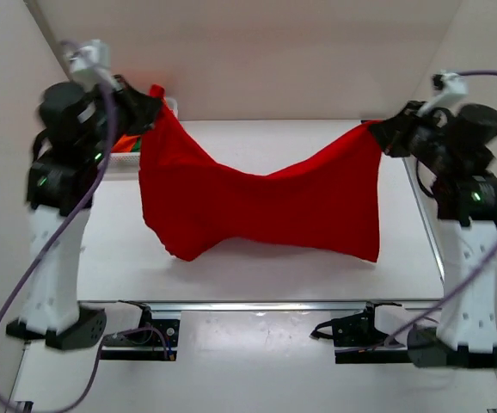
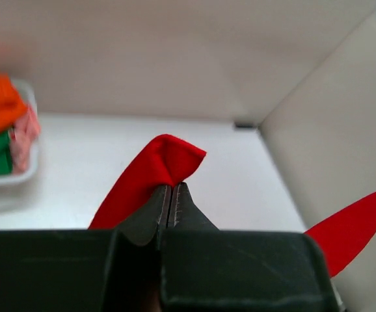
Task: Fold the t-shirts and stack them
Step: Flatten out the tshirt
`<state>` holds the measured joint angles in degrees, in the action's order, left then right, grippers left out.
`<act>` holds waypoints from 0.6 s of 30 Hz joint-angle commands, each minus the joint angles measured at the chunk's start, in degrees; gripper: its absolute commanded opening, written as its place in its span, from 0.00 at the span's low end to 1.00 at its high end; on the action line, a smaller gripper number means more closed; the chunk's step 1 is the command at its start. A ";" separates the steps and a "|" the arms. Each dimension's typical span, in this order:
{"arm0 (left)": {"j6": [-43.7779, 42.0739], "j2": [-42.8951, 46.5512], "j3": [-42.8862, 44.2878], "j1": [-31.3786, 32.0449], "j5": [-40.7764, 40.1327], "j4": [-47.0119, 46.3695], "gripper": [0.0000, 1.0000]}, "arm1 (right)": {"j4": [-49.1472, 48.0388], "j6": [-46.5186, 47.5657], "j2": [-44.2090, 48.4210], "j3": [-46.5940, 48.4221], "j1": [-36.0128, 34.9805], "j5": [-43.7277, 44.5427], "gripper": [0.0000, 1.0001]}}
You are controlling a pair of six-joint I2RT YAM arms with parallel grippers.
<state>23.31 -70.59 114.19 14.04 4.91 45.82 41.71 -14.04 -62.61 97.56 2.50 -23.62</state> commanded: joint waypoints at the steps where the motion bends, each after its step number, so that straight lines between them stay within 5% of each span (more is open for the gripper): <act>1: -1.34 -8.85 -4.60 -1.21 3.79 0.15 0.00 | -3.04 2.79 -7.77 -3.33 -1.80 1.03 0.00; 7: -3.71 -29.48 12.14 -3.66 5.72 1.81 0.00 | -10.42 3.24 -20.15 -0.19 -0.40 1.12 0.00; 10: -0.22 -36.71 26.48 -7.08 10.36 0.25 0.00 | -8.86 3.41 -28.32 12.86 1.89 1.64 0.00; 14: 6.64 -32.34 23.98 -11.23 16.62 -12.57 0.00 | -7.17 3.42 -34.51 32.05 2.15 2.96 0.00; 18: 8.95 -24.43 21.79 -12.28 18.21 -20.93 0.00 | -15.15 -0.81 -28.64 28.59 8.29 -1.77 0.00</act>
<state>28.91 -107.46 133.45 1.63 18.68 37.67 35.24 -12.47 -99.07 125.56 6.52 -22.98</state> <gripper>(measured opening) 0.035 0.026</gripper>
